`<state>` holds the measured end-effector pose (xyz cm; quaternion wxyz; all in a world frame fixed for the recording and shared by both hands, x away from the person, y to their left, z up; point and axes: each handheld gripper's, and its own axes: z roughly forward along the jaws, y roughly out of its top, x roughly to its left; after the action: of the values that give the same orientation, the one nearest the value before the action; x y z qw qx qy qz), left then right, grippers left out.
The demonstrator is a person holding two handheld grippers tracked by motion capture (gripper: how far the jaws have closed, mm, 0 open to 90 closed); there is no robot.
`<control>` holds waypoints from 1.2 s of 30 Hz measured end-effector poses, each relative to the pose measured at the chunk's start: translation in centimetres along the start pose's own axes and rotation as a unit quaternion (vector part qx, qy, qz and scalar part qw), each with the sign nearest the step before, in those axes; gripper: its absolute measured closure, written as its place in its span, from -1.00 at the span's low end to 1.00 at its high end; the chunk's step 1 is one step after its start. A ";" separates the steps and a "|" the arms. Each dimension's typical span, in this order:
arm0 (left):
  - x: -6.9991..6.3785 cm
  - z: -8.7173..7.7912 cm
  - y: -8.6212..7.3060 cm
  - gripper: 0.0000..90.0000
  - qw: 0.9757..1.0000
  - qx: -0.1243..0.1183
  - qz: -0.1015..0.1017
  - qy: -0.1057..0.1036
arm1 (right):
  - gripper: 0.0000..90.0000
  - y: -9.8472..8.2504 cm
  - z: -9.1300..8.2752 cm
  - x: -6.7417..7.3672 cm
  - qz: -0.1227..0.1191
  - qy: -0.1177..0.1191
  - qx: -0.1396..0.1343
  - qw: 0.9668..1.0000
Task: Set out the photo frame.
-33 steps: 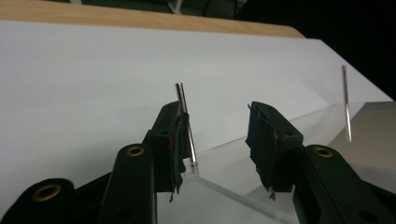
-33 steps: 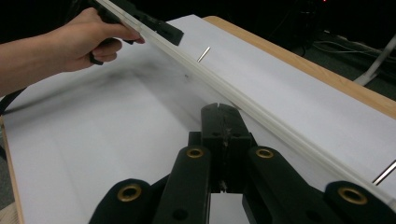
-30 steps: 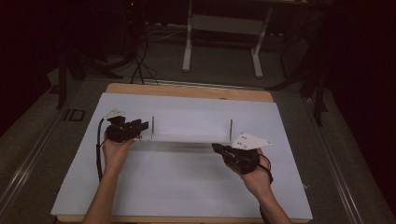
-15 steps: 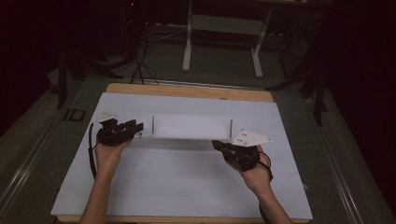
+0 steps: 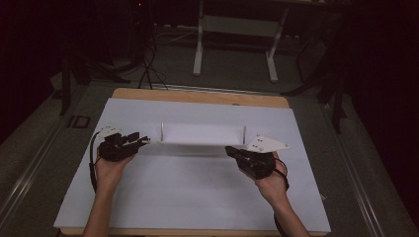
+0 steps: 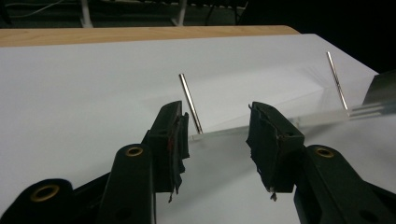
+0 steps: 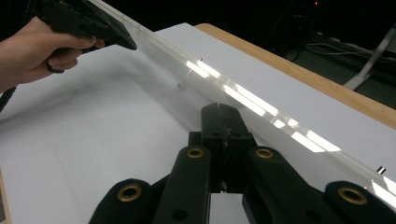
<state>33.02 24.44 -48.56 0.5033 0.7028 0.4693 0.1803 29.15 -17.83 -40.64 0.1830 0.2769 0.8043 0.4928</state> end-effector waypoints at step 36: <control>-3.8 -0.4 1.9 -0.22 0.992 -0.040 0.101 -0.068 | 1.00 0.4 0.5 -0.5 0.013 0.000 -0.004 1.000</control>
<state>31.70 21.35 -45.91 0.5408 0.7368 0.3529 0.2004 29.91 -17.62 -40.53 0.1779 0.2863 0.7988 0.4984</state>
